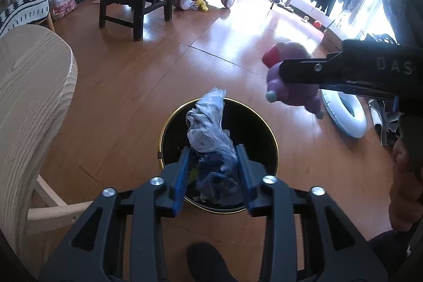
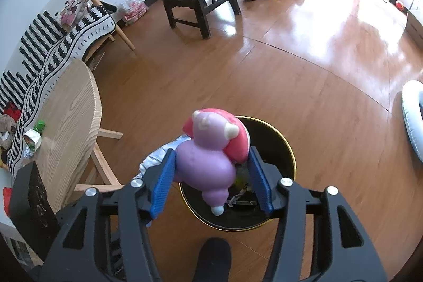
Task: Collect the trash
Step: 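Open the left tool over the bin while the right tool releases the toy, then move both tools back over the table toward the snack bag and red box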
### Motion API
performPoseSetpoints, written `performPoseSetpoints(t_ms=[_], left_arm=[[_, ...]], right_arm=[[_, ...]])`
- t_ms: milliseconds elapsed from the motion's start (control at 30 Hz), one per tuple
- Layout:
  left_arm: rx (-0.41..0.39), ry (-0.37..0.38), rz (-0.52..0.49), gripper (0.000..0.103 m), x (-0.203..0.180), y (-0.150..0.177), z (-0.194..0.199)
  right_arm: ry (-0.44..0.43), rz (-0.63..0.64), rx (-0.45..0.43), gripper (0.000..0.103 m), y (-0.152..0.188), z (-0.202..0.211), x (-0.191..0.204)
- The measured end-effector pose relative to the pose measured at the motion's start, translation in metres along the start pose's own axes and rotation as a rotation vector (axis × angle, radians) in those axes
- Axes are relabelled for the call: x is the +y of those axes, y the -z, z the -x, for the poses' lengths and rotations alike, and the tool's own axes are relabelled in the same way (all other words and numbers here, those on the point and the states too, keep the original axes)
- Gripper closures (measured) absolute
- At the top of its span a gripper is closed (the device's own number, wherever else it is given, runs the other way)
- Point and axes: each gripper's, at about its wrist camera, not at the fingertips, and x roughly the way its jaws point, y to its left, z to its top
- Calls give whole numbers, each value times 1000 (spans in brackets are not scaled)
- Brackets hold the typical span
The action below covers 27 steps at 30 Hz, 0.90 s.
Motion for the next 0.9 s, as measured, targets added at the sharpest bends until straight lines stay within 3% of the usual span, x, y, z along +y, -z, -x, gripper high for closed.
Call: performPoseSetpoints(t_ms=[67,100,167,533,733,900], left_arm=[[-6,-3,7,43,2,0,-1],[-10,-5,9,41,2,-1,-1],[-7,-11,10,34,2,-1,-2],[-48,-62,49,19,21,2,30],[-112,-136,81,12,55,12,83],[-175,-220,170,11,111,29,143]], right_arm=[[-3,-11,-3,35,-1,1,-2],[-1,-14,-7,29,-1,2,-2],[6,-13,-16,27,-1,3,-2],[4,16,-23,17,-6,4,19],[-48,101,-46,14,-9,5,77],[-121,210,-66,14,-7,6,155]])
